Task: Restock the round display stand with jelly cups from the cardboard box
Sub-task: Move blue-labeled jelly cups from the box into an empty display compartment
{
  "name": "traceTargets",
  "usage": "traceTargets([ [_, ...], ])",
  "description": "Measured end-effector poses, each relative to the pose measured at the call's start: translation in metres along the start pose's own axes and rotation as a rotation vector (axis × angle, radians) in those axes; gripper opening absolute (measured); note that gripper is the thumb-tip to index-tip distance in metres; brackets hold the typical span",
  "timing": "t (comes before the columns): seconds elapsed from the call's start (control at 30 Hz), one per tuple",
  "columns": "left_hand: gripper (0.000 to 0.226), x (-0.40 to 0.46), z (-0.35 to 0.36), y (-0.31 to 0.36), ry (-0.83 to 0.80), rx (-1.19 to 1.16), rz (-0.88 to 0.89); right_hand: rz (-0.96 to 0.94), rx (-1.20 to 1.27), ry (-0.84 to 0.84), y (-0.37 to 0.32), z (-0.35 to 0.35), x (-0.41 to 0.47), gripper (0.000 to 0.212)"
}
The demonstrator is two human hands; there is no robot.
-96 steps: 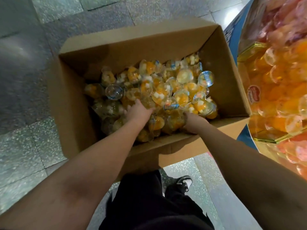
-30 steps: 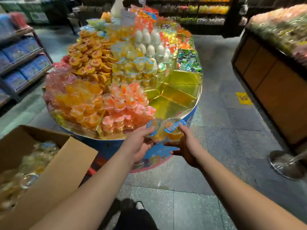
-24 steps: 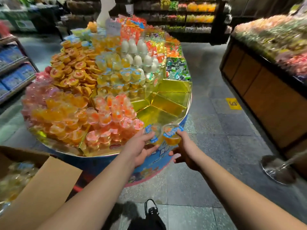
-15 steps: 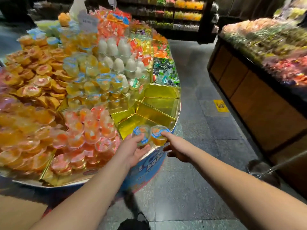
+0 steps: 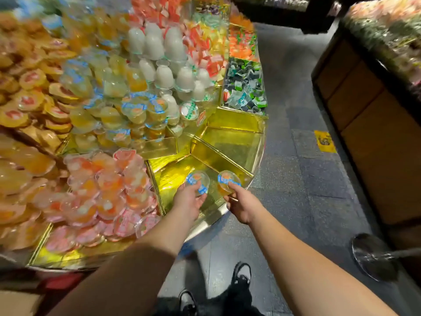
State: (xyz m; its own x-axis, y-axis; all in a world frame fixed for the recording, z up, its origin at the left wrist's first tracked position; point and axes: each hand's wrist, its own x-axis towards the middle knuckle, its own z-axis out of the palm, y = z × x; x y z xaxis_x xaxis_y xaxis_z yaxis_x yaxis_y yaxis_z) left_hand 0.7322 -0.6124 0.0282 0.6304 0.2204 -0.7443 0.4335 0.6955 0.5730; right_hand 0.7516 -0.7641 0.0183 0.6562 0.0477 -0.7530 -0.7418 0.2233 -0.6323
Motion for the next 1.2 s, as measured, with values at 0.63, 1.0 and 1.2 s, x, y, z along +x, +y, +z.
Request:
traceTargets([
  [0.63, 0.013, 0.207, 0.03, 0.001, 0.462, -0.093, 0.034, 0.186, -0.406, -0.317, -0.047, 0.079, 0.239, 0.014],
  [1.0, 0.03, 0.262, 0.025, 0.013, 0.504, -0.14, 0.141, 0.239, -0.454, -0.189, -0.047, 0.122, 0.293, 0.026],
  [1.2, 0.041, 0.278, 0.023, 0.018, 0.557, -0.214, 0.131, 0.213, -0.543, -0.188, -0.046, 0.128, 0.296, 0.039],
])
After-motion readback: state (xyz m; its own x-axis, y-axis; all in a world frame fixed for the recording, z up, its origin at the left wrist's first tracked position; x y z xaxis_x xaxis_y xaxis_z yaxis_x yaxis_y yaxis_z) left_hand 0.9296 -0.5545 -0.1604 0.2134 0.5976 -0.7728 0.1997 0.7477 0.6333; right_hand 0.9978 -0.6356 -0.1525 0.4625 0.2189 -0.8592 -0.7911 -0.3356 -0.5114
